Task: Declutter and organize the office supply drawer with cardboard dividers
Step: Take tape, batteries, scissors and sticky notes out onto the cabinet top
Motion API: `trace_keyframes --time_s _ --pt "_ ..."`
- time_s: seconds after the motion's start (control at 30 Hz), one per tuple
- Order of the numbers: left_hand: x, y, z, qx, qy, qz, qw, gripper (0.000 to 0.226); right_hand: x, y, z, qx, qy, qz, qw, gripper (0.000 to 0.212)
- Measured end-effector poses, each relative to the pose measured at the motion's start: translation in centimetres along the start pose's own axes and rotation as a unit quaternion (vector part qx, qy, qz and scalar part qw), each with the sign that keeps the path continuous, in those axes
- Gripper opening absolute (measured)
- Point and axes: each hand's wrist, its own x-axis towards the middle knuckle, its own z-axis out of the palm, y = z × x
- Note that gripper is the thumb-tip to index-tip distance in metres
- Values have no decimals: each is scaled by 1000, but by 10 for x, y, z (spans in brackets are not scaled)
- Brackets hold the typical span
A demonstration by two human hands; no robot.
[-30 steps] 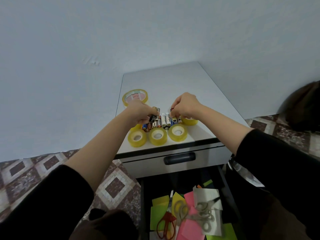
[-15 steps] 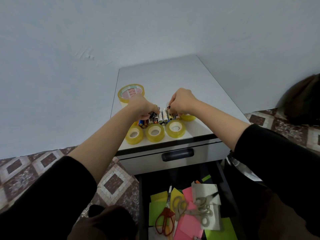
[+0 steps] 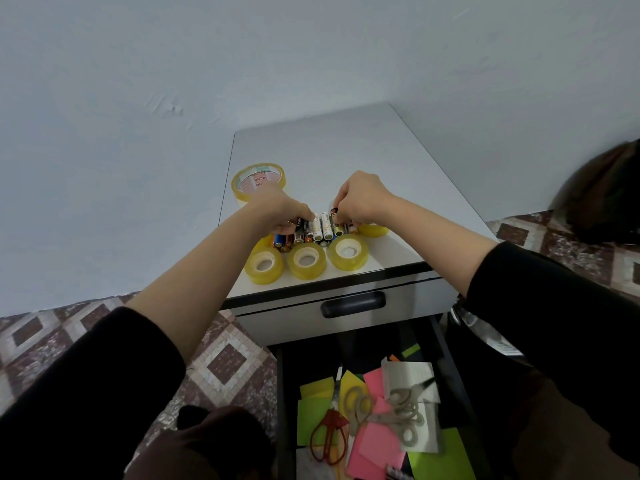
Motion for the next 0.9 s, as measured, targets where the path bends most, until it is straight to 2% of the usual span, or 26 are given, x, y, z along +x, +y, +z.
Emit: trace_keyframes --time_s 0.4,0.63,0.83,0.9 --pt "-10 0 -9 -12 -11 -6 1000 18 2 0 2 -8 -1 -2 1000 22" --pt "-14 -6 -13 -30 1 6 1000 25 -4 3 -2 8 26 -7 1000 27" --pt "-33 -13 -11 -28 26 77 996 13 -29 4 -18 78 55 -48 994 10" --pt "-46 -17 -6 -45 15 113 992 13 -44 7 -20 112 52 -70 990 14"
